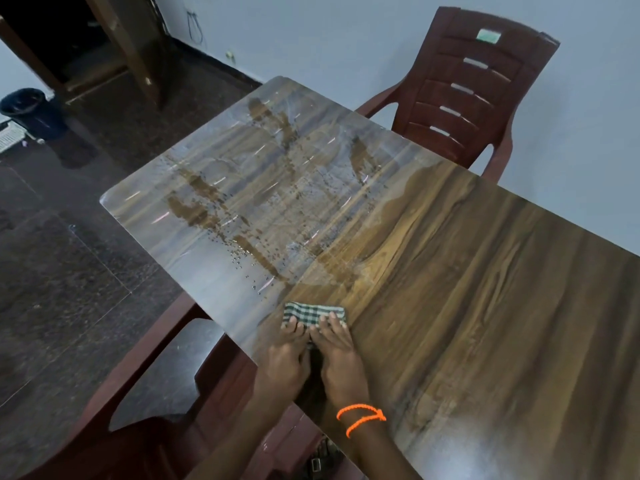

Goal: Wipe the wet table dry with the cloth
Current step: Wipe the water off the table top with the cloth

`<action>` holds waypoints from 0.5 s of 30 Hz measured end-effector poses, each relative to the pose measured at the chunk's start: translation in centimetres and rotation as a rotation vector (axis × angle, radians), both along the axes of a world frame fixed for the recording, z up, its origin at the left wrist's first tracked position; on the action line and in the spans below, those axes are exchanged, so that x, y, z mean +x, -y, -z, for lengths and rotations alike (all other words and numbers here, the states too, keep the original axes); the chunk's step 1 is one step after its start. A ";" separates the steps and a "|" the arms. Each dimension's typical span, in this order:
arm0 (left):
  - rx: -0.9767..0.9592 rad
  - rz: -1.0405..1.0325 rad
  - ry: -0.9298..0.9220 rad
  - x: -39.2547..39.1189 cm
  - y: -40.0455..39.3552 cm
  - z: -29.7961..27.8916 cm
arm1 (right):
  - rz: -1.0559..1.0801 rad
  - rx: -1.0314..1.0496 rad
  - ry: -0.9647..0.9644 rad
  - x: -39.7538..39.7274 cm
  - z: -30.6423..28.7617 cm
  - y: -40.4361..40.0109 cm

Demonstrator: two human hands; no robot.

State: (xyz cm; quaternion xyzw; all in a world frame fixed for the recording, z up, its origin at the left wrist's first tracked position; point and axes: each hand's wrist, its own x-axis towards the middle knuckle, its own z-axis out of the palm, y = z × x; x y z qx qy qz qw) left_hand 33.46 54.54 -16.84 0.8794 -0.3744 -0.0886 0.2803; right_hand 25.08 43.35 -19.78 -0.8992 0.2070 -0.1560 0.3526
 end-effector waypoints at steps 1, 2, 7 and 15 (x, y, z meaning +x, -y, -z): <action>0.006 0.025 -0.009 -0.7 0.6 0.3 | 0.020 0.006 0.006 -1.1 0.0 0.7; 0.015 0.062 -0.014 -1.3 1.7 0.5 | 0.052 0.011 0.008 -2.0 0.0 1.8; 0.084 0.151 -0.036 -0.3 9.0 -1.0 | 0.228 0.006 -0.057 -2.1 -0.1 7.5; 0.196 0.163 0.046 4.4 15.2 -2.2 | 0.320 0.035 -0.076 3.9 -1.7 13.3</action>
